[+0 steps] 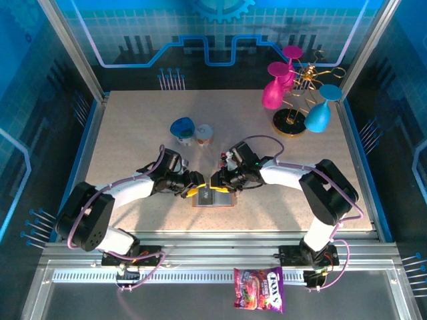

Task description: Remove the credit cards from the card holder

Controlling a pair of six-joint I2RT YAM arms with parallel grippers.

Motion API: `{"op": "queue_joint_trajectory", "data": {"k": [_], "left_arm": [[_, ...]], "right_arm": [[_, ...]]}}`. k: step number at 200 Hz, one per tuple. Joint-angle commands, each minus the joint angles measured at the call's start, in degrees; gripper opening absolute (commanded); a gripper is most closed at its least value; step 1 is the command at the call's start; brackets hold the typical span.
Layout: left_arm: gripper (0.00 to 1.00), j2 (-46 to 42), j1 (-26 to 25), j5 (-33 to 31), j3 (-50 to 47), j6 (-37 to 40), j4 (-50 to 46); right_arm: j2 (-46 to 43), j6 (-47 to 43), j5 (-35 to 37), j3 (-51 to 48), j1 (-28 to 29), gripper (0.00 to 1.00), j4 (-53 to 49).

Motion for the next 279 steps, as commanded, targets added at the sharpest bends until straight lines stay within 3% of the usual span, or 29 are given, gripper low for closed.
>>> {"op": "queue_joint_trajectory", "data": {"k": [1,158,228,279], "left_arm": [[0.45,1.15,-0.38,0.59,0.78,-0.99,1.22],[0.19,5.46,-1.74,0.32,-0.79,-1.17,4.25],[0.17,4.36,-1.74,-0.85,-0.26,0.64,0.77],[0.17,3.95,-1.74,-1.09,-0.02,1.56,-0.7]], "right_arm": [[0.98,-0.41,0.09,1.19,1.13,0.37,-0.77],[3.66,0.01,-0.7,1.57,1.8,0.33,0.62],[6.1,0.02,-1.4,4.05,2.36,0.26,0.44],[7.36,-0.42,-0.7,4.81,2.45,0.28,-0.87]]}}
